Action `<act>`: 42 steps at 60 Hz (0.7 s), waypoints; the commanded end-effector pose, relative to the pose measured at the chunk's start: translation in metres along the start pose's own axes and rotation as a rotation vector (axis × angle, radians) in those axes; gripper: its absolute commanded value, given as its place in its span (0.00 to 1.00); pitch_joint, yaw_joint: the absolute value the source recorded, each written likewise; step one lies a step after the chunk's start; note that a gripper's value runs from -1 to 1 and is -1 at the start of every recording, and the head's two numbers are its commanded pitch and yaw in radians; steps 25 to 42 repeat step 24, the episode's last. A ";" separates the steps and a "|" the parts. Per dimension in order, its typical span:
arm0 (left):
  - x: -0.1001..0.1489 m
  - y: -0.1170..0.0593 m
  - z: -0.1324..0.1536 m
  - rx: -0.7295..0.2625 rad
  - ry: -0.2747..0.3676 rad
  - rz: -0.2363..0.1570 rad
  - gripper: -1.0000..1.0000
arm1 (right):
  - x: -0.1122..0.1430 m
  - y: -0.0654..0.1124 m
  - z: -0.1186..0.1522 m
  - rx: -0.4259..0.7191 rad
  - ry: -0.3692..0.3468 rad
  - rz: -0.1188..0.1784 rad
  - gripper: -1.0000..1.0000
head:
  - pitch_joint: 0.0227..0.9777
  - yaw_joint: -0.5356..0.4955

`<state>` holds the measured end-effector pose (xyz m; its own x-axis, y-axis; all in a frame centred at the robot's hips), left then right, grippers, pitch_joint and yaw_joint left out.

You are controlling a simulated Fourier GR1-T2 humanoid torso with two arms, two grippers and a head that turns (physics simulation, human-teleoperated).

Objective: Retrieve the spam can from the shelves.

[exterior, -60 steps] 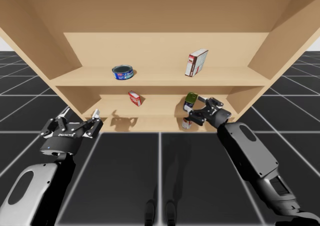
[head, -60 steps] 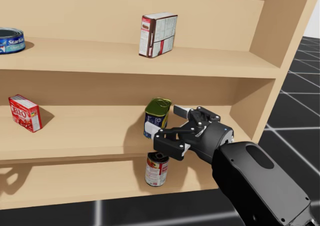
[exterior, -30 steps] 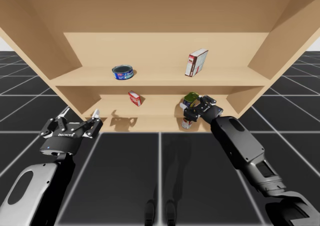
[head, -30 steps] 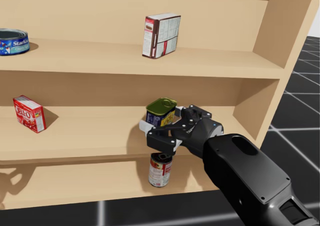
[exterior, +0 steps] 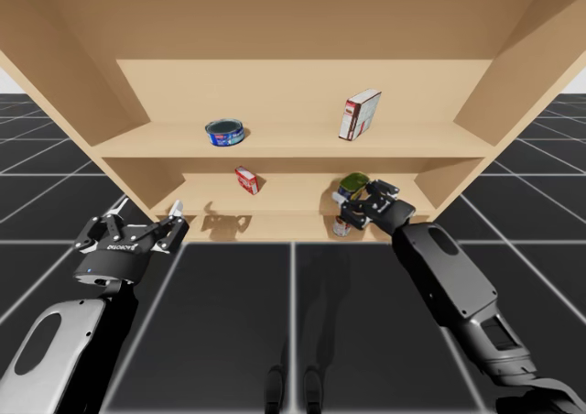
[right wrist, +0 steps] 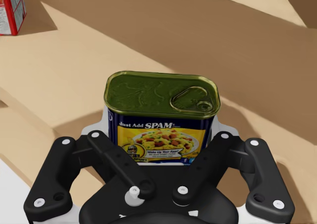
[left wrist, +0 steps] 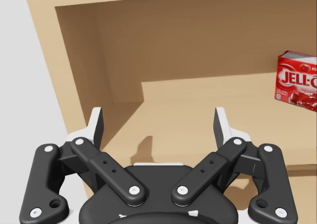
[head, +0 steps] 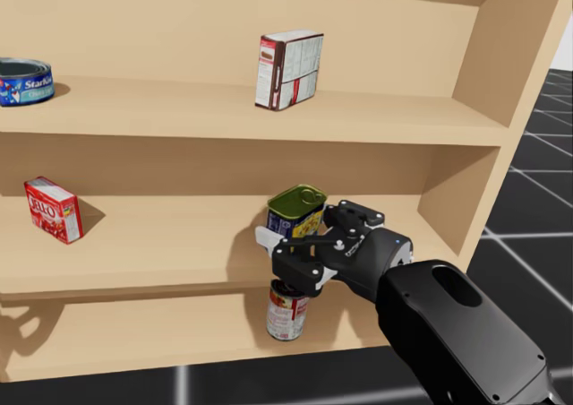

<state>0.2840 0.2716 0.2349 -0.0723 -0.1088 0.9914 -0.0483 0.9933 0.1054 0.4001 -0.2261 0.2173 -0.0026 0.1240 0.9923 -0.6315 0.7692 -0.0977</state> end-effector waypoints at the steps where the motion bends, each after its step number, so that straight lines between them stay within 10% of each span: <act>1: 0.000 -0.001 0.000 -0.002 0.000 0.001 0.00 | 0.017 -0.009 0.017 -0.137 -0.074 0.015 1.00 | 0.50 0.29; 24: 0.000 -0.001 0.000 -0.001 0.000 0.002 0.00 | 0.035 0.036 0.090 -0.152 -0.177 0.106 1.00 | 0.50 0.29; 42: 0.000 -0.001 0.000 -0.001 0.000 0.002 0.00 | 0.035 0.036 0.090 -0.152 -0.177 0.106 1.00 | 0.50 0.29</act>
